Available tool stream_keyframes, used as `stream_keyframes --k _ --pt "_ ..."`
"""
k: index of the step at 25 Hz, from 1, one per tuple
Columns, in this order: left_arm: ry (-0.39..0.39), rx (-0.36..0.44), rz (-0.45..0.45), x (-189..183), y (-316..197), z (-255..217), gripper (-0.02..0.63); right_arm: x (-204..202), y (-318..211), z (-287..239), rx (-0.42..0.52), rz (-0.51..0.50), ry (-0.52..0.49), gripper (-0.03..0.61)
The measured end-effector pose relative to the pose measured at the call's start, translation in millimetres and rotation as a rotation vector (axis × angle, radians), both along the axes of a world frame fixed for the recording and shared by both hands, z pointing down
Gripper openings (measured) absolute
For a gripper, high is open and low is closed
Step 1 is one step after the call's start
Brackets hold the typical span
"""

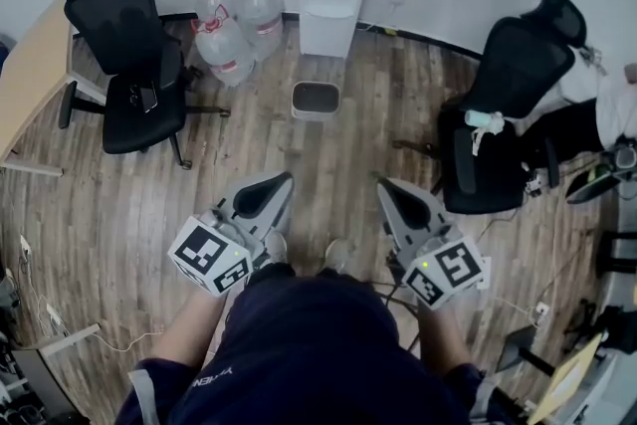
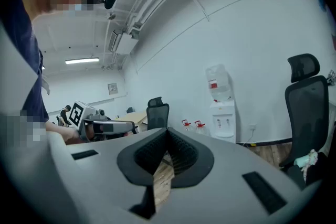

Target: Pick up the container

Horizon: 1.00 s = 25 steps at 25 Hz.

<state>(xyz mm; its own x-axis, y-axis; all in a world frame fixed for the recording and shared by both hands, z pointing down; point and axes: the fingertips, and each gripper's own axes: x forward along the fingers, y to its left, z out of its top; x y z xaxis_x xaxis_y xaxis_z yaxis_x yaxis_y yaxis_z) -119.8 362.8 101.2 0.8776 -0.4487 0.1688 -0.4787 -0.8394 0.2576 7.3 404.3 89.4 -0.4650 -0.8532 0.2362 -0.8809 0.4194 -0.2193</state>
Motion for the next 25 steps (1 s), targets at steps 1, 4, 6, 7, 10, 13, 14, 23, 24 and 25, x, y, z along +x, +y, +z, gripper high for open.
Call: stream_keyframes --k 1,4,6,7,10,13,14,23,24,25 --pt "-0.008 -0.007 -0.003 0.6 1.8 3.8 0.025 1.5 0.9 4.8 -0.014 -0.004 -0.009 0.015" --pt "-0.027 -0.027 -0.019 2.7 8.7 14.9 0.025 6.3 5.4 18.6 -0.05 -0.022 -0.025 0.015" --pt "-0.041 -0.04 -0.033 5.5 12.5 23.7 0.025 11.1 8.6 26.2 -0.064 -0.036 -0.031 0.016" --pt "-0.049 -0.048 -0.04 7.2 14.3 29.4 0.025 14.0 10.4 30.5 -0.07 -0.044 -0.032 0.016" --pt "-0.071 -0.079 -0.06 13.7 24.0 47.7 0.025 25.7 19.2 46.8 -0.097 -0.064 -0.026 0.017" --pt "-0.09 -0.09 -0.073 24.1 36.0 59.9 0.025 44.2 28.8 57.0 -0.111 -0.07 -0.023 0.017" --pt "-0.097 -0.09 -0.077 27.2 39.1 62.9 0.025 51.0 31.0 59.2 -0.113 -0.069 -0.025 0.017" --pt "-0.136 -0.118 -0.122 34.0 35.9 80.3 0.025 93.1 30.7 81.6 -0.156 -0.036 -0.036 0.017" --pt "-0.137 -0.116 -0.122 35.7 31.3 81.0 0.025 95.5 26.8 82.8 -0.159 -0.034 -0.037 0.016" --pt "-0.138 -0.115 -0.123 37.4 26.0 81.7 0.025 97.2 22.0 83.7 -0.161 -0.034 -0.037 0.016"
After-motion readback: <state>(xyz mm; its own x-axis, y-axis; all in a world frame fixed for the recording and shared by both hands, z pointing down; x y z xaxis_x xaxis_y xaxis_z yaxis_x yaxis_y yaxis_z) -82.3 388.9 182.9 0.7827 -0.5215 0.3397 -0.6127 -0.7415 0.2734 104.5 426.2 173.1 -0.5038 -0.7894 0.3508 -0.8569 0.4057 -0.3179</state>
